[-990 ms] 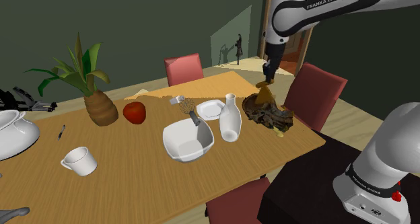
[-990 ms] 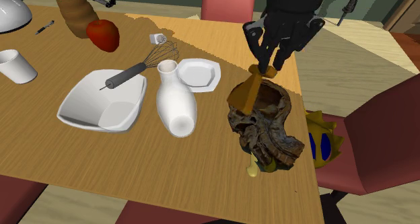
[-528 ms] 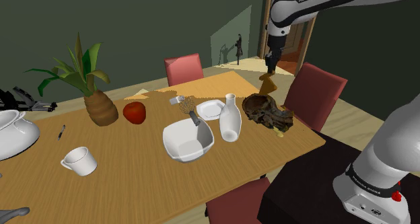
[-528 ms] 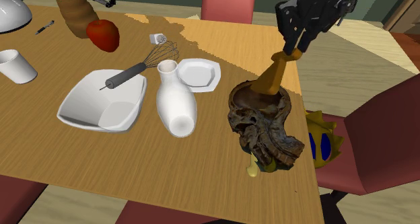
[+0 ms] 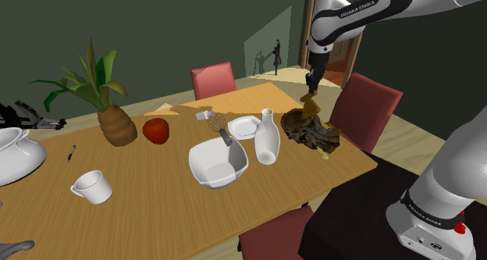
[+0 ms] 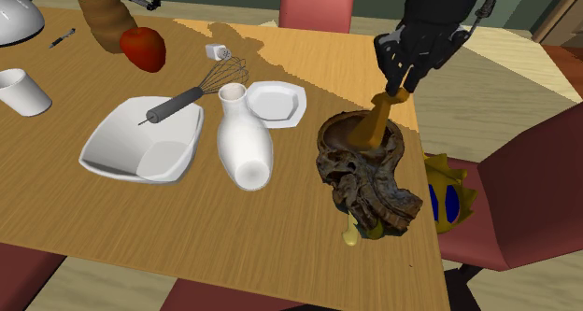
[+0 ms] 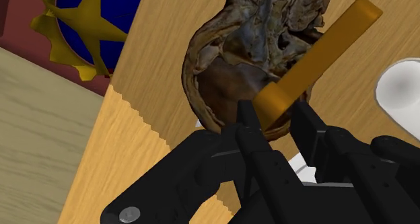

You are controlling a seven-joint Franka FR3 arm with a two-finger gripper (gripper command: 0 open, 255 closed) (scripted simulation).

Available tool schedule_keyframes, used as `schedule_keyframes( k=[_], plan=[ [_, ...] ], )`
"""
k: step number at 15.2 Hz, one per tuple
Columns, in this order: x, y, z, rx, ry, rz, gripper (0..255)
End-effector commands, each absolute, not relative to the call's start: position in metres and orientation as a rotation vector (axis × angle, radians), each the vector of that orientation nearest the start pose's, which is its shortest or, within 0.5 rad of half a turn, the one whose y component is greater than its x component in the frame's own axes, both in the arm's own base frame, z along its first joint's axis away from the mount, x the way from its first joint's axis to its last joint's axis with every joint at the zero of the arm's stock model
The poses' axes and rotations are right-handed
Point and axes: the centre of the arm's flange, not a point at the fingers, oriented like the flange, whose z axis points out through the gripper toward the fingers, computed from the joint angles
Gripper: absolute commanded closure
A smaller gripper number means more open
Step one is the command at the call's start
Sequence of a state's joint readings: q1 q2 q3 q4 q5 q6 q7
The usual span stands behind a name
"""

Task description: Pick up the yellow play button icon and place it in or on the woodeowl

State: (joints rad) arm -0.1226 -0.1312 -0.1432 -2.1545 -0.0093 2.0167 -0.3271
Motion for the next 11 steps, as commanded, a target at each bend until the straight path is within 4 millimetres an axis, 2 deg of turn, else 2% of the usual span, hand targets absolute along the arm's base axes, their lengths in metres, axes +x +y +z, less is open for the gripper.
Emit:
schedule_keyframes(
  k=[1,11],
  plan=[
    [0.490,-0.137,0.445,-3.128,-0.104,0.006,255],
    [0.490,-0.137,0.392,-3.128,-0.104,0.006,255]
  ],
)
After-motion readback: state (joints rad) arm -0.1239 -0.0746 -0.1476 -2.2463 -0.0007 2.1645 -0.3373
